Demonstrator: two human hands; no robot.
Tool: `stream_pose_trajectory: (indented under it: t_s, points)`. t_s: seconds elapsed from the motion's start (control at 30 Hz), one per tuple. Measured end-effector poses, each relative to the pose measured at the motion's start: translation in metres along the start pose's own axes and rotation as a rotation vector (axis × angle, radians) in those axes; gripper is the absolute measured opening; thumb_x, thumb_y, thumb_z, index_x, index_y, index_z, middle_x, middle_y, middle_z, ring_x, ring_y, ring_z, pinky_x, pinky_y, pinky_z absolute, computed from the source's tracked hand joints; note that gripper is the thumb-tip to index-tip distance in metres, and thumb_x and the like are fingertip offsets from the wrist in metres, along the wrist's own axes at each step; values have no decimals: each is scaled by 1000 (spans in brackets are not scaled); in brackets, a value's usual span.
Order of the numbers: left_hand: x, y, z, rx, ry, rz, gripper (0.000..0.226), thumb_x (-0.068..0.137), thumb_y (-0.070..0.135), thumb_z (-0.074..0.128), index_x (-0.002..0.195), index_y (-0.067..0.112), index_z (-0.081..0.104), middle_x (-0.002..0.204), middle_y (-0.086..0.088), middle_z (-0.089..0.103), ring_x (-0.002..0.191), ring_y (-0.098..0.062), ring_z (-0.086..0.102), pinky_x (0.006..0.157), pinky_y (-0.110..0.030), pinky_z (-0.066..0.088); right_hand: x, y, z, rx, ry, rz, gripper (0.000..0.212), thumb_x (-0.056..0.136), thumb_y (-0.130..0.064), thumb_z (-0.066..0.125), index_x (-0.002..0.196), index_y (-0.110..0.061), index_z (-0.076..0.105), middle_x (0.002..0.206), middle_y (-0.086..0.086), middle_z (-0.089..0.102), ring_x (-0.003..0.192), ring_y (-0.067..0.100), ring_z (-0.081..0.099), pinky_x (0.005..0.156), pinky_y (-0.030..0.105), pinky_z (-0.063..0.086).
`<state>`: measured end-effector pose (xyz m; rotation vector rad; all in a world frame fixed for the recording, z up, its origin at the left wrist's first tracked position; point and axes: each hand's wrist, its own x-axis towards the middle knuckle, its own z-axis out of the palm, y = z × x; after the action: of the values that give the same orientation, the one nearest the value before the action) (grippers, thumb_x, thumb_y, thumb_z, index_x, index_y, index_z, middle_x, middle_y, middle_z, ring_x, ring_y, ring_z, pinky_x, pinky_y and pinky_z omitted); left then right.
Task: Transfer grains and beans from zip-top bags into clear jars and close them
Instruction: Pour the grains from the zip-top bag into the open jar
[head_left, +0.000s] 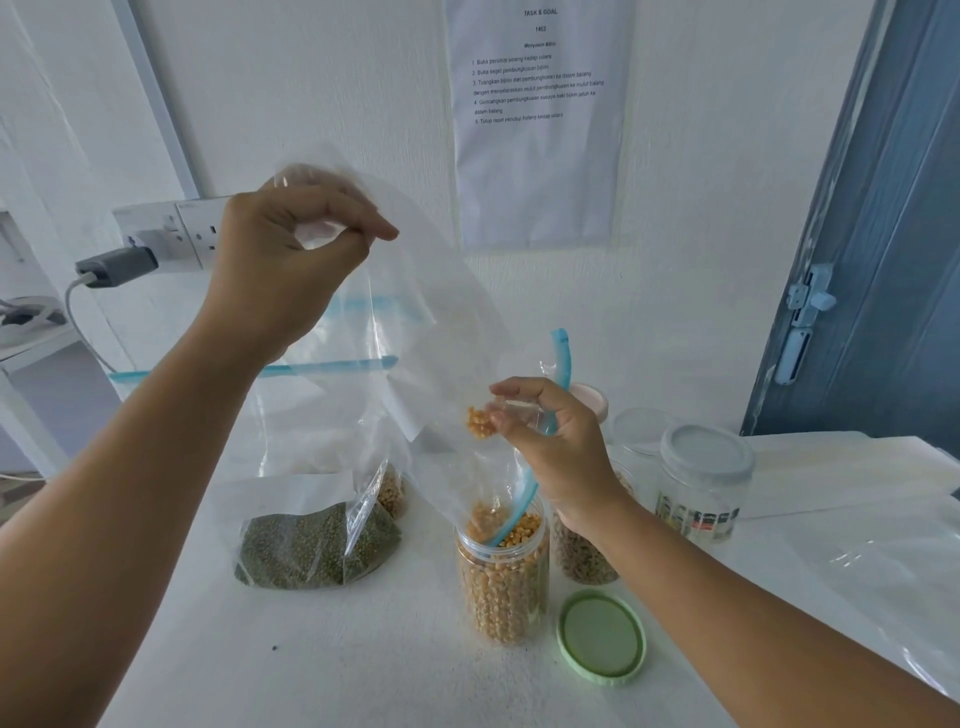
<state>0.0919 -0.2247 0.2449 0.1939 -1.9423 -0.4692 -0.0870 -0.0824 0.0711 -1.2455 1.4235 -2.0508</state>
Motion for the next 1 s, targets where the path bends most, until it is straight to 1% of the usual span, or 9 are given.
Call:
stream_pose_trajectory:
  t_s: [0.1,0.17,0.3,0.43,0.6,0.7,0.8,0.87,1.0]
  points:
    - [0,1,1,0,0,-6,31,89,2,72,89,32,79,99,8,71,108,-14,67,99,-26,52,0,0,-1,-5,-15,-29,31,91,5,72,89,-25,82,103,-4,77,104,10,70,96,25,53]
    - [0,1,2,-2,-1,-7,30,89,2,72,89,31,79,100,7,71,108,-15,67,100,-29,53,0,0,-2,-23,-14,-37,33,90,8,70,86,-24,82,99,-1,77,102,14,71,96,27,54]
    - [-1,3,3,-1,-7,-10,30,90,2,72,89,31,79,100,7,71,109,-14,67,100,-30,54,2,-3,1,-13,23,-18,19,89,4,74,85,-14,78,85,-1,78,90,13,73,88,25,57]
    - [0,3,2,2,-8,-3,30,90,2,72,90,31,79,100,5,71,108,-14,67,99,-27,53,3,-3,2,-3,13,-47,16,89,-1,77,88,-18,76,88,3,79,93,22,74,95,37,58]
    - [1,3,-1,12,-4,10,28,90,3,72,91,30,79,102,0,71,108,-16,67,99,-28,53,1,-2,0,-108,-57,-33,16,98,-9,69,95,-25,73,109,-21,72,120,3,62,103,17,44]
    - [4,5,-1,15,2,21,29,90,2,71,91,30,79,101,0,71,106,-14,66,98,-27,52,2,-6,-2,-174,-141,-28,22,103,-9,60,104,-26,75,114,-24,71,121,0,60,103,12,42]
    - [5,5,1,10,10,14,29,90,2,71,90,30,79,100,2,70,106,-13,66,98,-27,52,5,-9,-3,-198,-176,-43,22,104,-10,61,110,-25,76,110,-12,75,112,12,67,104,25,50]
    - [5,4,2,6,17,7,29,89,2,71,90,29,79,100,3,71,106,-13,66,98,-29,53,6,-9,-4,-161,-162,-43,18,101,-6,64,108,-18,76,102,-2,78,104,18,71,102,33,54]
    - [4,3,3,-11,20,-9,27,89,3,71,89,29,80,101,4,71,106,-12,66,99,-32,53,6,-7,-4,-131,-103,-61,16,97,-1,67,99,-13,76,95,1,78,98,19,72,99,32,55]
